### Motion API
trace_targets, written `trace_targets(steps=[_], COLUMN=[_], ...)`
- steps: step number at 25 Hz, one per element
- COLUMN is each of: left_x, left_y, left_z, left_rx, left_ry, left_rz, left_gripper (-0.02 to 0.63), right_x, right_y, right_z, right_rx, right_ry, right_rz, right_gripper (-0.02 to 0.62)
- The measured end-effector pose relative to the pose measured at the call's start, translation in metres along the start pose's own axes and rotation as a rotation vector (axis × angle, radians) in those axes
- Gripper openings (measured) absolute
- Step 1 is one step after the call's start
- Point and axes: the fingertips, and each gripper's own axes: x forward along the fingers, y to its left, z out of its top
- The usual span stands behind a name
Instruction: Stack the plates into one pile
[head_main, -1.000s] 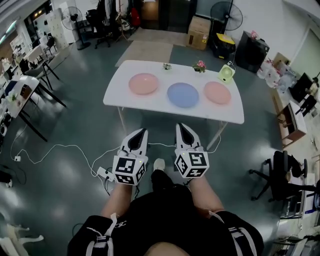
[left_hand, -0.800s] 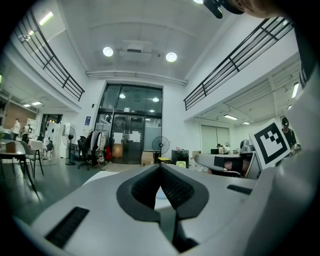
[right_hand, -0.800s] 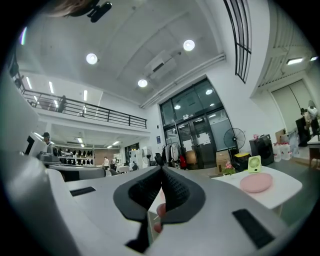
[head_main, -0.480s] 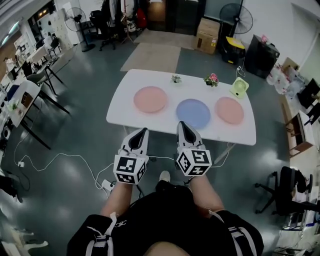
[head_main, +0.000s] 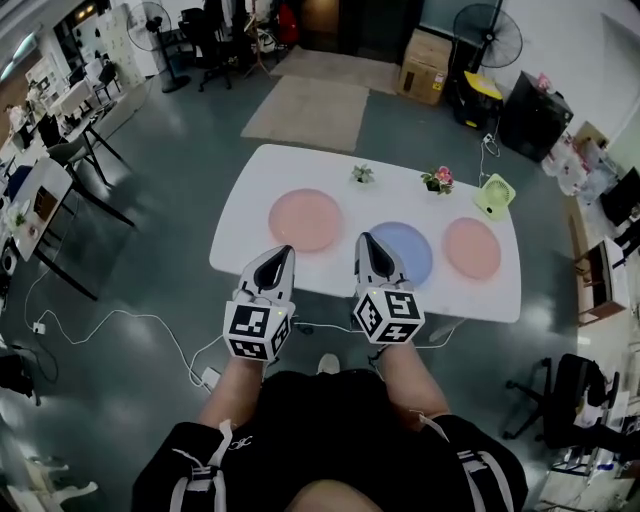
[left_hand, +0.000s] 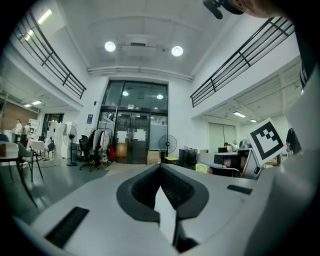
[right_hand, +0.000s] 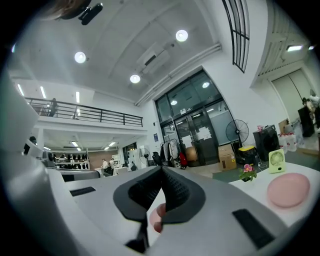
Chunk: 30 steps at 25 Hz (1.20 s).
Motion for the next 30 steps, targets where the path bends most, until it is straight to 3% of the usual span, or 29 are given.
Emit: trace_targets(steps=[7, 15, 17, 19, 25, 30], left_x=[0.042, 0.068, 0.073, 0.078, 0.082, 0.085], left_y=[0.044, 0.096, 0.104, 0.113, 0.133, 0.162], left_z=[-0.005, -0.002, -0.004, -0.008, -0.013, -0.016], left_rx=[-0.025, -0.037, -0.048, -0.049, -0.050, -0.050], left_ry=[0.035, 0.036, 0.038, 0.044, 0.042, 0.041], left_rz=[0.003, -0.022, -0.024, -0.023, -0.003, 0.015], left_gripper=[0.012, 0.012, 0.012, 0.012, 0.012, 0.012], right_x=[0.056, 0.108, 0.121, 0.134, 0.163, 0.197], right_y=[-0.007, 0.000, 0.000, -0.003, -0.019, -0.037], right_z=[-0.011, -0.017, -0.022, -0.028, -0.064, -0.129], right_rx=[-0.004, -0.007, -0.003, 0.007, 0.028, 0.090], right_ry=[0.046, 0.013, 0.018, 0.033, 0.106, 0.240], right_rz=[-0.025, -0.092, -0.082, -0.084, -0.140, -0.213], right_gripper=[0.014, 0.007, 0.155, 0.172, 0.172, 0.172])
